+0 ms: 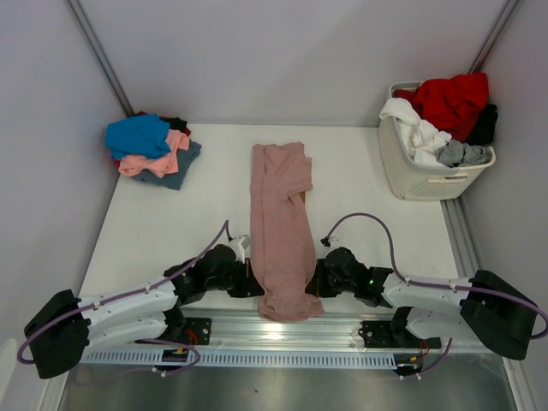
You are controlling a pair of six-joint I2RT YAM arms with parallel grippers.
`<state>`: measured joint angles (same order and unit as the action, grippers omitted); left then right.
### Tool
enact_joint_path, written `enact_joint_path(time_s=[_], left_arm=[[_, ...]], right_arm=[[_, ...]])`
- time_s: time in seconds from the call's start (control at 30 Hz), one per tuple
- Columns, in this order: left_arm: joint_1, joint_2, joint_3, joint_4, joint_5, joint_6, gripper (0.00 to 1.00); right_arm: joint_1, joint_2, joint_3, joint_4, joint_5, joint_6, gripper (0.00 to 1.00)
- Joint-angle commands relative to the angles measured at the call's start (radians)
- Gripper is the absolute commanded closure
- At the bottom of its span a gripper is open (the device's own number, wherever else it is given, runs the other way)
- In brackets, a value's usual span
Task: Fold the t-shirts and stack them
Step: Rotate the tshirt 90 degrees
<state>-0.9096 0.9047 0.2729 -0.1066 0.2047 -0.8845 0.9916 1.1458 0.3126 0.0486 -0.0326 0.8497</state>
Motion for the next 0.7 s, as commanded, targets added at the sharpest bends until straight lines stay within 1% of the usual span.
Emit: enact_joint_path(time_s=[0.0, 0.1, 0.17, 0.3, 0.37, 0.67], left_arm=[[-0.005, 0.029, 0.066, -0.013, -0.024, 0.068, 0.99], [-0.005, 0.045, 0.087, -0.033, -0.034, 0.081, 0.99], [-0.005, 0.053, 0.12, -0.063, -0.048, 0.097, 0.99], [-0.005, 0.049, 0.153, -0.099, -0.073, 0.124, 1.0], [-0.003, 0.045, 0.182, -0.129, -0.091, 0.143, 0.99], [0.034, 0.031, 0.249, -0.166, -0.097, 0.173, 0.99]], right_arm=[[0.002, 0.011, 0.052, -0.032, 0.063, -0.055, 1.0], [0.001, 0.006, 0.074, -0.046, 0.072, -0.08, 1.0], [-0.005, 0.006, 0.101, -0.085, 0.076, -0.093, 1.0], [-0.05, 0.003, 0.146, -0.115, 0.053, -0.124, 1.0], [-0.1, 0.002, 0.181, -0.13, 0.028, -0.147, 1.0], [-0.203, 0.037, 0.243, -0.148, -0.044, -0.195, 1.0]])
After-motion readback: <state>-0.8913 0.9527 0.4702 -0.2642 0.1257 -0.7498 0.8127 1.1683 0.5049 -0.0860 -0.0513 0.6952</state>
